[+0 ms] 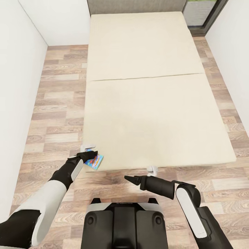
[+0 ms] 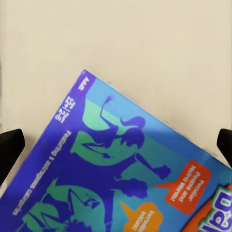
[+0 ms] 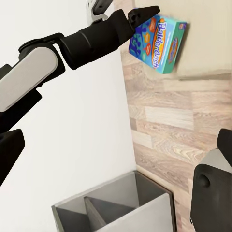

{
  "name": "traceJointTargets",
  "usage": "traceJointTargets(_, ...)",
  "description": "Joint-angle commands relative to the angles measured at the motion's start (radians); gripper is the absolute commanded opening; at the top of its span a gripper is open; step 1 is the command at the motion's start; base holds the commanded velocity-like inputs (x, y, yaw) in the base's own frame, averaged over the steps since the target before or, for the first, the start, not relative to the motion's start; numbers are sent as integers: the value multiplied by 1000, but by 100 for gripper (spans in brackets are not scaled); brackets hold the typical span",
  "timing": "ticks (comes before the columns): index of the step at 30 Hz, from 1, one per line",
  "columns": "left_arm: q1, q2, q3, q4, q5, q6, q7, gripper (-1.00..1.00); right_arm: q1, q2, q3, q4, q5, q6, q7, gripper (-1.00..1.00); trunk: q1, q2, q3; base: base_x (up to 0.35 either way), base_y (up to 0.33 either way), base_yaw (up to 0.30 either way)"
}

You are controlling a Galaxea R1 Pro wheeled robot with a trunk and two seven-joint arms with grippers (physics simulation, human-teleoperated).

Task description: Put all the toys in the child's room - the three board games (two on the bed and one on the table), the two jigsaw puzzles on the table, and the tennis ball on the table - inside the toy box on the table in the child's room.

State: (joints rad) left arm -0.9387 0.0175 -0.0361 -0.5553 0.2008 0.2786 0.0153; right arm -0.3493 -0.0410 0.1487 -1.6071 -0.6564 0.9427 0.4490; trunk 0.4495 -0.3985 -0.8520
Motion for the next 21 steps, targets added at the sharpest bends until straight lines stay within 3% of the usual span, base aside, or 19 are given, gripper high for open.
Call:
traceJointTargets(1, 0, 1, -4, -2, 9, 5, 2, 100, 0, 0, 0, 0, 5, 2, 5, 100, 0, -1, -1, -37, 0, 0)
traceJointTargets(21, 0, 1, -4, -2, 8, 5, 2, 100, 0, 0, 0, 0, 6, 1, 5, 100, 0, -1, -1, -70, 0, 0)
